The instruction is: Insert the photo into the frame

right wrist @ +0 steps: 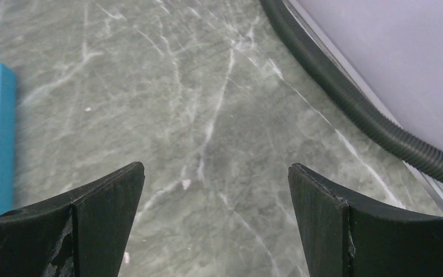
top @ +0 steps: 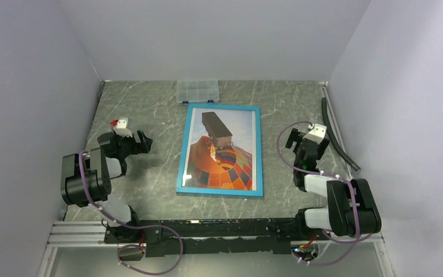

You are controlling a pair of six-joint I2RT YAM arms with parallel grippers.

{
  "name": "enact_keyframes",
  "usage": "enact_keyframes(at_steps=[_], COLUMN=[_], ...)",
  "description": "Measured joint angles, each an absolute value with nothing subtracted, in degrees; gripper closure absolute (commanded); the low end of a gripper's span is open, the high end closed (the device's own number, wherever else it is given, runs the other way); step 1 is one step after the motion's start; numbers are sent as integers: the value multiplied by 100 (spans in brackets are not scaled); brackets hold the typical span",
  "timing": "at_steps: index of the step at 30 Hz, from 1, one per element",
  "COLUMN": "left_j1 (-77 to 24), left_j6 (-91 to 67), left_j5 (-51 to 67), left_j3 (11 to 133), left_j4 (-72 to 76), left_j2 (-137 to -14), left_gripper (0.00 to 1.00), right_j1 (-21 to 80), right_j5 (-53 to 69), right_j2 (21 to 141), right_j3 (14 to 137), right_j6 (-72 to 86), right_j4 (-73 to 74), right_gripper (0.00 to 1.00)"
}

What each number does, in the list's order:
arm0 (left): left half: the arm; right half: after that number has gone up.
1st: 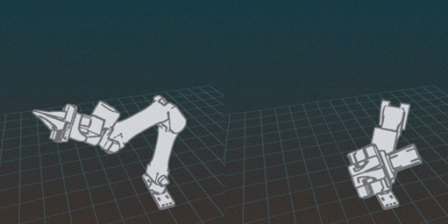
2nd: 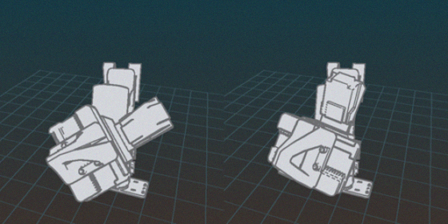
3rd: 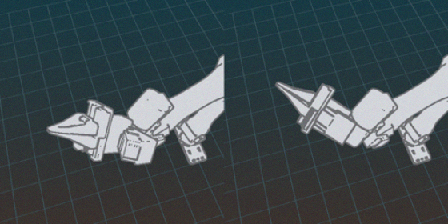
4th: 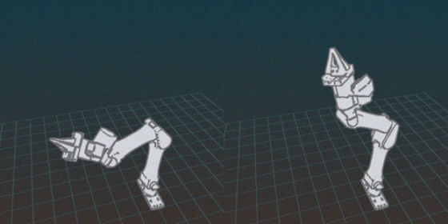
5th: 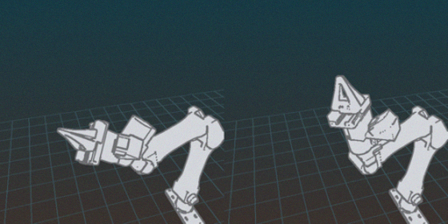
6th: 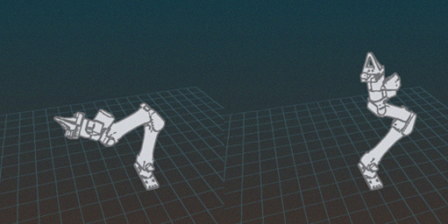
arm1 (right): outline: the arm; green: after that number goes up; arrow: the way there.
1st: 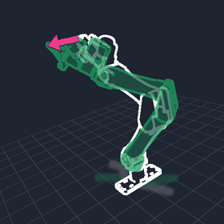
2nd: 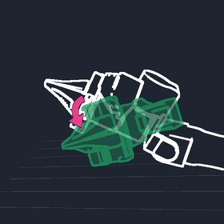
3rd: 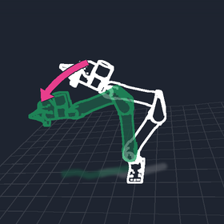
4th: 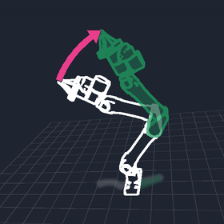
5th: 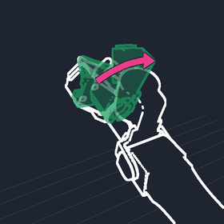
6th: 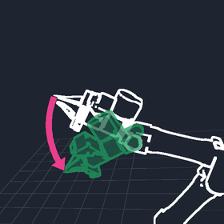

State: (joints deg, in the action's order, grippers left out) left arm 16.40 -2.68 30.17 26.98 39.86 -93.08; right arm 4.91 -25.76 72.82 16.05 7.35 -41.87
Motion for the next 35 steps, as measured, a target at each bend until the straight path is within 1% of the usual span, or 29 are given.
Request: enact_keyframes(at_steps=[4,6,7,9,14,22,35], left_j1=[1570,1466,1426,1317,976,893,891], left_j6=[-252,-261,-261,-261,-110,-38,-3], left_j5=[2902,2816,2788,2604,1992,1712,1658], left_j3=[2010,1616,1531,1612,2250,2272,2272], left_j4=[5057,5889,6025,5758,5487,5332,5275], left_j2=[-9177,-9330,-9395,-9417,-9419,-9397,-9397], left_gripper=[6,6,5,5,5,5,5], right_j1=[298,285,298,296,167,163,163], right_j5=[-2482,-2379,-2327,-2246,-2058,-2016,-1905], right_j2=[7782,8213,8405,8490,8549,8527,8530], right_j3=[1046,727,609,659,1417,1382,1380], right_j6=[639,523,467,447,447,408,401], right_j4=[-5557,-6388,-6584,-6427,-6250,-6300,-6259], right_gripper=[0,0,0,0,0,0,0])
